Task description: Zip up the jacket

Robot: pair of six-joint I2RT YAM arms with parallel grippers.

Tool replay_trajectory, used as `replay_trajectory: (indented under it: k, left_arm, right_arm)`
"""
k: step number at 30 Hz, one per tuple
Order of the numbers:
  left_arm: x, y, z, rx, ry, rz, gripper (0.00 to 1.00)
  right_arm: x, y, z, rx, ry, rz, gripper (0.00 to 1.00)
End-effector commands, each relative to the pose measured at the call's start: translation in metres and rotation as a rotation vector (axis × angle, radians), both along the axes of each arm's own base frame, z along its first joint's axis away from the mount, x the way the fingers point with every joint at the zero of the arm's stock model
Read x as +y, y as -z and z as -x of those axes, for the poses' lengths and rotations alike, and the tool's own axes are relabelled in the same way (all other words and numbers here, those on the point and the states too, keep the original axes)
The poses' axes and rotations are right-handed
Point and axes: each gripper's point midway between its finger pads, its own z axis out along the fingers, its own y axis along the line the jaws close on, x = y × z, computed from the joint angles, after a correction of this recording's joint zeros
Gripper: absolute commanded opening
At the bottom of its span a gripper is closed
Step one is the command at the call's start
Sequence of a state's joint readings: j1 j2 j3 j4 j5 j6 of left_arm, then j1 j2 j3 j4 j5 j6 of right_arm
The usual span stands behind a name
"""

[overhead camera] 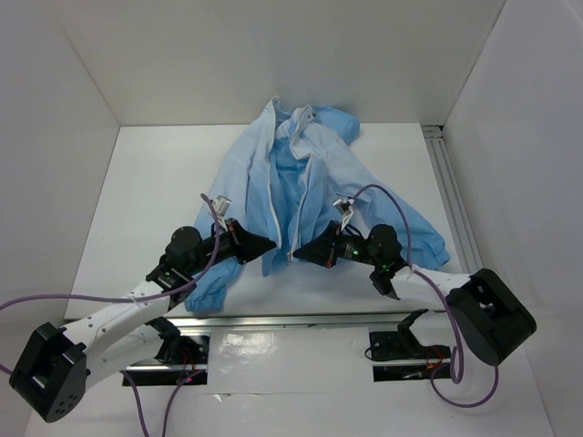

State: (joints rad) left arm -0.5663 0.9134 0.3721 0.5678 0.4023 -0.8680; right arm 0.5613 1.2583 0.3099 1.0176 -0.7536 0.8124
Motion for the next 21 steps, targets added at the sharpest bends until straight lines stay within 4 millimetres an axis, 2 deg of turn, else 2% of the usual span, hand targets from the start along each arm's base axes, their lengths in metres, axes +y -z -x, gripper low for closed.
replay_trajectory:
  k: [1, 3, 4, 7, 8, 10, 12, 14, 15, 17, 21]
  left_arm:
    - [-0.004, -0.028, 0.000, -0.060, 0.027, 0.052, 0.00]
    - [-0.004, -0.030, 0.002, -0.071, 0.027, 0.068, 0.00]
    - [-0.003, -0.026, 0.002, -0.055, 0.027, 0.068, 0.00]
    - [-0.003, -0.032, 0.004, -0.064, 0.028, 0.104, 0.00]
    - [-0.004, -0.031, 0.008, -0.059, 0.047, 0.111, 0.00]
    - [-0.007, -0.027, 0.009, -0.037, 0.065, 0.111, 0.00]
    - [-0.010, -0.028, 0.012, -0.027, 0.089, 0.126, 0.00]
    - [-0.010, -0.028, 0.011, -0.030, 0.089, 0.127, 0.00]
    - [-0.010, -0.028, 0.011, -0.030, 0.089, 0.127, 0.00]
    - [-0.010, -0.028, 0.011, -0.030, 0.089, 0.127, 0.00]
    - [-0.008, -0.029, 0.008, -0.037, 0.069, 0.123, 0.00]
  right_arm:
    - [-0.006, -0.024, -0.007, -0.137, 0.100, -0.071, 0.00]
    - [-0.005, -0.029, -0.008, -0.162, 0.100, -0.089, 0.00]
    - [-0.004, -0.026, -0.006, -0.156, 0.088, -0.082, 0.00]
    - [-0.002, -0.026, -0.004, -0.156, 0.061, -0.101, 0.00]
    - [-0.002, -0.032, -0.003, -0.172, 0.059, -0.128, 0.00]
    - [0.000, -0.030, -0.001, -0.176, 0.032, -0.134, 0.00]
    - [0.002, -0.037, 0.001, -0.187, 0.016, -0.162, 0.00]
    - [0.003, -0.032, 0.001, -0.175, 0.000, -0.161, 0.00]
    - [0.004, -0.040, 0.003, -0.194, -0.013, -0.182, 0.00]
    - [0.005, -0.036, 0.004, -0.177, -0.025, -0.178, 0.00]
    - [0.005, -0.039, 0.005, -0.193, -0.026, -0.187, 0.00]
